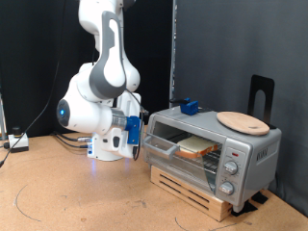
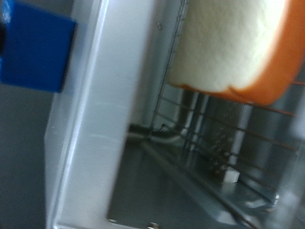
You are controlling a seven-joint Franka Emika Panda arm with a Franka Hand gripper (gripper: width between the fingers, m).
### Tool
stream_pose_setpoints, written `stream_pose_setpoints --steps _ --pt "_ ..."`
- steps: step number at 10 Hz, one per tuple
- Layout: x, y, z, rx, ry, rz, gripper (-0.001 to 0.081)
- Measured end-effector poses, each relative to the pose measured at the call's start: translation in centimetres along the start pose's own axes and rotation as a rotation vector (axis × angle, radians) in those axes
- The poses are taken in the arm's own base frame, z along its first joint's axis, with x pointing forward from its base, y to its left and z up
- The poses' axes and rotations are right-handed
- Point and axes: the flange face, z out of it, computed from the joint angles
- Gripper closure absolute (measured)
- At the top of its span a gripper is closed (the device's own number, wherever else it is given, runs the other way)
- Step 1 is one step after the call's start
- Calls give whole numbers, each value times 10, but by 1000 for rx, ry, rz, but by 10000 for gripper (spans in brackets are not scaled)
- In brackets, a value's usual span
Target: Make a piece of toast with the oven
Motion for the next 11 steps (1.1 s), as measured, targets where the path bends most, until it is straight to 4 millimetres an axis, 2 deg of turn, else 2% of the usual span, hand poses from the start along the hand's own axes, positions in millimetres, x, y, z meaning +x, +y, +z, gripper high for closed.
stream_pose_setpoints --steps 4,6,7,11 --pt "-14 -28 44 -44 -29 17 -1" --pt "-20 -36 53 -61 6 19 -1" --pt "-17 -34 46 -77 64 28 -1" --pt "-6 -7 -6 -98 261 144 -1"
